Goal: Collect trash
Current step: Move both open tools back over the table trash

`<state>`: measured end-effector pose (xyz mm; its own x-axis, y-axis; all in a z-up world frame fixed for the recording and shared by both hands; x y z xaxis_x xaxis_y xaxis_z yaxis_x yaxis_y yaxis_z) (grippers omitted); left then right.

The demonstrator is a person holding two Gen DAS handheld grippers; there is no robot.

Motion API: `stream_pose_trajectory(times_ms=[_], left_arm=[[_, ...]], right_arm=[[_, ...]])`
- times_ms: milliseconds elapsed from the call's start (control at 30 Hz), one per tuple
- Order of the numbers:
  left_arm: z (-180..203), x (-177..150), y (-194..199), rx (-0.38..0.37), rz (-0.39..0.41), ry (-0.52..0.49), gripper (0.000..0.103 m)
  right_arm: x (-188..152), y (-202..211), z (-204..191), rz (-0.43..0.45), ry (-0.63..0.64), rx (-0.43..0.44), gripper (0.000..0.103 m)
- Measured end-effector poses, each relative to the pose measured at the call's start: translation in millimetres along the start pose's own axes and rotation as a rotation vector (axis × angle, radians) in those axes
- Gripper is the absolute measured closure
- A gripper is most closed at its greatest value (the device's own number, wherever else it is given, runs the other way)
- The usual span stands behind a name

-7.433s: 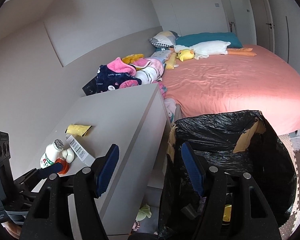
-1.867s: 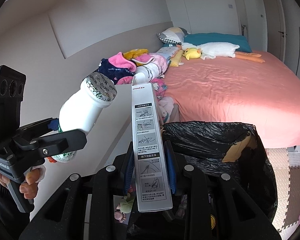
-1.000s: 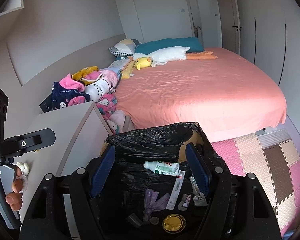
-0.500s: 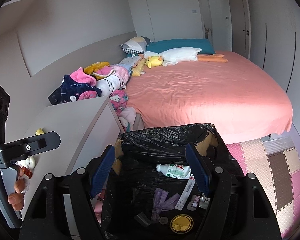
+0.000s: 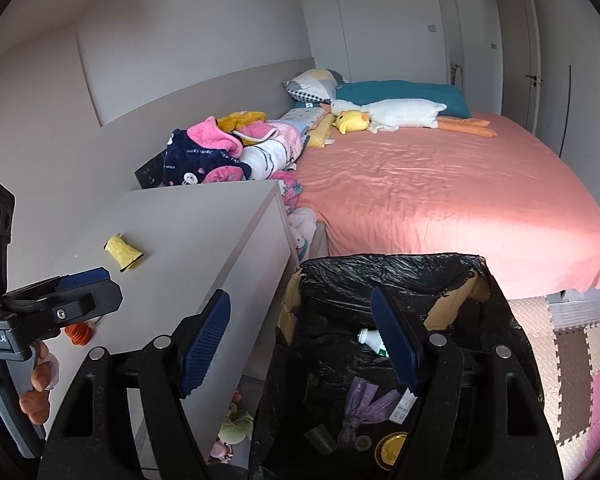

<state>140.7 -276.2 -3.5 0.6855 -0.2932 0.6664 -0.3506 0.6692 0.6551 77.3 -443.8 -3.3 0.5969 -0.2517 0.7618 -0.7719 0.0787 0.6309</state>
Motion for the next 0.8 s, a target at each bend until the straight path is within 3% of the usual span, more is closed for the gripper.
stream_pose_trajectory(times_ms=[333,800], left_arm=[[-43,-20,33,0.095,0.03,0.05,0.006],[-107,-58,62,0.319,0.012,0.128,0.006]], right_arm=[[-3,-14,-55,-0.016,0.072,0.081,0.03],[-9,-36,-117,-0.025,0.147,0.176,0.03]])
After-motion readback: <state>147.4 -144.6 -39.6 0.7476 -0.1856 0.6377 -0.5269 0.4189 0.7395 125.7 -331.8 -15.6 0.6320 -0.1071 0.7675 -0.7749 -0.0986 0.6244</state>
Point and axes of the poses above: each gripper's, at about its wrist camera, not at the fingertips, and y roughly against the way its jaws point, z to its right, x to its top, the point moved 5 cm from there along -y, roughly the way its jaws point, and after that the axes turned 1 degree about -x, right-handed, at the moved point
